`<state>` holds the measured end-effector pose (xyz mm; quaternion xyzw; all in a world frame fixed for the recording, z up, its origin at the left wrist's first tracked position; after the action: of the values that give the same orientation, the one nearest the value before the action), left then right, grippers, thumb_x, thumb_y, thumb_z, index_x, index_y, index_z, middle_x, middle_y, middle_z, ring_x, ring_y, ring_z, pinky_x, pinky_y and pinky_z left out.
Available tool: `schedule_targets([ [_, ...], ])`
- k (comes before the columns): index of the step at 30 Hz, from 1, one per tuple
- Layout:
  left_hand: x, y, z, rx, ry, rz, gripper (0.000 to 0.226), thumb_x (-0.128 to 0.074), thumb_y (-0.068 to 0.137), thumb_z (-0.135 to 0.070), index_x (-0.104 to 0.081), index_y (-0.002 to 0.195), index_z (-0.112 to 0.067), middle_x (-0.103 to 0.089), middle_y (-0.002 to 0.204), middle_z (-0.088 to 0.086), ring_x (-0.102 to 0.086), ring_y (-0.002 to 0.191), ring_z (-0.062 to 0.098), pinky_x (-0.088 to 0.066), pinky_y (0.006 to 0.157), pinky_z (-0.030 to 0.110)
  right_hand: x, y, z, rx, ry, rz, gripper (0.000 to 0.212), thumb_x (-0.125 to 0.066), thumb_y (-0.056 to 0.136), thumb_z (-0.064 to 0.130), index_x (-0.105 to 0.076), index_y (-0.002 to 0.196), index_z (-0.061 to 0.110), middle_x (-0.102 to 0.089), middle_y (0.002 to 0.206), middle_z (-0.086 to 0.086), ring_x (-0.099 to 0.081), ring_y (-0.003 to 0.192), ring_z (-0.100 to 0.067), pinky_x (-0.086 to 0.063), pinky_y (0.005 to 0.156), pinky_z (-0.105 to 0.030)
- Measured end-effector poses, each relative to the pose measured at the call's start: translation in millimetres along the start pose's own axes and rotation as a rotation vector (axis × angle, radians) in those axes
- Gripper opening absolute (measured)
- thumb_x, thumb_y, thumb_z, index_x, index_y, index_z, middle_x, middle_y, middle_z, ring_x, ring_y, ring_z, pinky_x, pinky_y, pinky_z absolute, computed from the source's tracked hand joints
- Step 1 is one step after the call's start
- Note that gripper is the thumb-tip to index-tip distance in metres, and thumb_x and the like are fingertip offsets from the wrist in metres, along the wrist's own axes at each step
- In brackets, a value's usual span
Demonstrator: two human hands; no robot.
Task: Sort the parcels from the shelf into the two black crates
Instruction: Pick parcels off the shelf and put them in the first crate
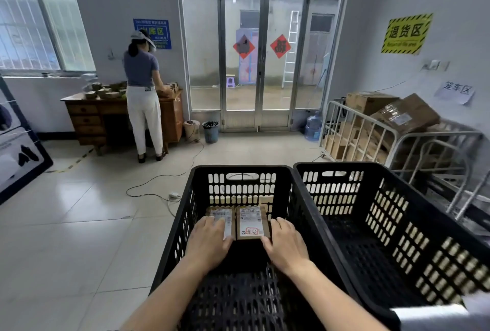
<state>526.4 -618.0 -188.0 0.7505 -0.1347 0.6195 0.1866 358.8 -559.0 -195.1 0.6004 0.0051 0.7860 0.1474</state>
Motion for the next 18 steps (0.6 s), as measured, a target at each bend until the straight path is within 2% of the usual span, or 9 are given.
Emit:
schedule_targets([
  [4, 14, -27, -9, -0.060, 0.009, -0.038, 0.056, -0.039, 0.095, -0.044, -0.034, 0.140, -0.012, -0.041, 0.141, 0.007, -0.032, 0.133, 0.022, -0.024, 0.114, 0.033, 28, -35, 3, -0.008, -0.028, -0.052, 0.056, -0.041, 0.094, 0.041, -0.033, 0.140, 0.009, -0.038, 0.145, -0.008, -0.030, 0.136, -0.022, -0.028, 0.109, -0.033],
  [9, 24, -56, -35, -0.141, -0.003, -0.046, 0.054, -0.041, 0.094, -0.044, -0.035, 0.139, -0.013, -0.042, 0.141, 0.007, -0.032, 0.133, 0.023, -0.025, 0.114, 0.034, 57, -80, -7, -0.045, -0.068, -0.105, 0.050, -0.042, 0.094, 0.039, -0.038, 0.135, 0.010, -0.041, 0.141, -0.008, -0.033, 0.133, -0.022, -0.030, 0.108, -0.033],
  [15, 31, -79, -86, -0.249, -0.011, -0.053, 0.050, -0.041, 0.094, -0.045, -0.039, 0.134, -0.014, -0.044, 0.139, 0.009, -0.034, 0.132, 0.025, -0.028, 0.111, 0.035, 86, -135, -39, -0.159, -0.113, -0.127, 0.052, -0.041, 0.095, 0.039, -0.035, 0.137, 0.010, -0.038, 0.143, -0.008, -0.030, 0.134, -0.022, -0.030, 0.107, -0.034],
  [18, 29, -92, -117, -0.314, -0.043, -0.021, 0.054, -0.039, 0.095, -0.044, -0.034, 0.139, -0.014, -0.040, 0.142, 0.010, -0.031, 0.135, 0.026, -0.027, 0.112, 0.035, 101, -166, -63, -0.243, -0.133, -0.140, 0.052, -0.041, 0.094, 0.039, -0.036, 0.137, 0.009, -0.040, 0.141, -0.008, -0.033, 0.133, -0.023, -0.030, 0.107, -0.034],
])
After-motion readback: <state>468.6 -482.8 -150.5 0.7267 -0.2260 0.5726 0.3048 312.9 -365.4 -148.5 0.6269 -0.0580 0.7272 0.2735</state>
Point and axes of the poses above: each hand's wrist, its own y-axis towards the middle knuckle, its own x-axis out of the back of the hand, z = x × y, the point moved 4 cm from there along y, towards the middle knuckle
